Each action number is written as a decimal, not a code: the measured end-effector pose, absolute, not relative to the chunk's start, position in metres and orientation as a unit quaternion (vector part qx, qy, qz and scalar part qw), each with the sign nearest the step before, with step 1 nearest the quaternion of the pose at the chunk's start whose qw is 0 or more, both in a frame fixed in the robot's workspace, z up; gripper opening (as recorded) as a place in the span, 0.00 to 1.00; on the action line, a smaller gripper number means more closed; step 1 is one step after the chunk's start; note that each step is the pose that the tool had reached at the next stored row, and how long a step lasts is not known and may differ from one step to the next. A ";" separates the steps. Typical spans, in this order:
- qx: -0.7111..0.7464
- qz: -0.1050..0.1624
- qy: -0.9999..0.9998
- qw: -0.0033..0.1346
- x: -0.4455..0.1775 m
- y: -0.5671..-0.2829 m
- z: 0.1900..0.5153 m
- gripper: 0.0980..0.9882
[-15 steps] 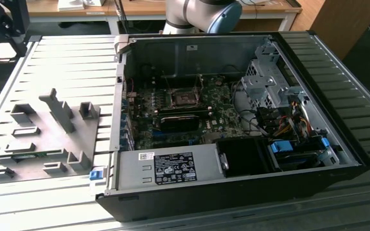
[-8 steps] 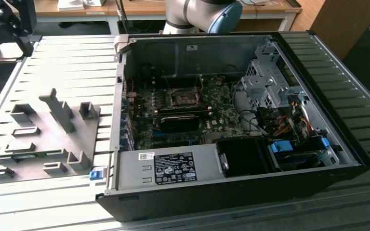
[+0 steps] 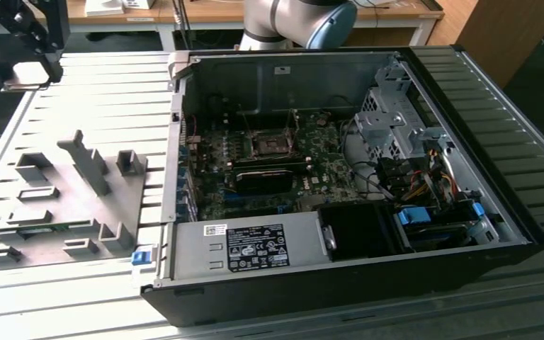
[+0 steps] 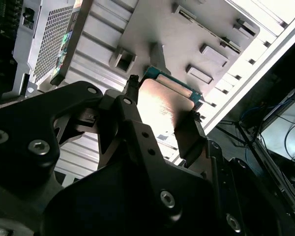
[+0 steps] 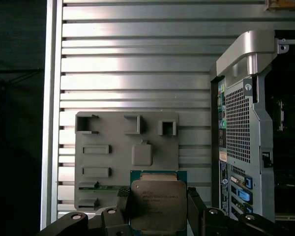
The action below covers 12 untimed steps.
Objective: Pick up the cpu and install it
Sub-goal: 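Pick up the cpu and move it towards the insertion slot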
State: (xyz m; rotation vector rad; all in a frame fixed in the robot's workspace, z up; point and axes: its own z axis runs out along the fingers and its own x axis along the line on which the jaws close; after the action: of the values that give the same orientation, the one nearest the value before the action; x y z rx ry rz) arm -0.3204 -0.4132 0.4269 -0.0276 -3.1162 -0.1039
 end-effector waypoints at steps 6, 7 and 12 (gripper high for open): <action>-0.009 -0.033 -0.999 0.012 -0.311 -0.410 0.427 0.50; -0.009 -0.033 -0.999 0.012 -0.310 -0.410 0.427 0.50; -0.009 -0.033 -0.999 0.012 -0.301 -0.409 0.427 0.50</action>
State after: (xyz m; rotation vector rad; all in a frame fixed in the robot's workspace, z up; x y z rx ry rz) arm -0.3009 -0.4087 0.4269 -0.0278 -3.1156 -0.1039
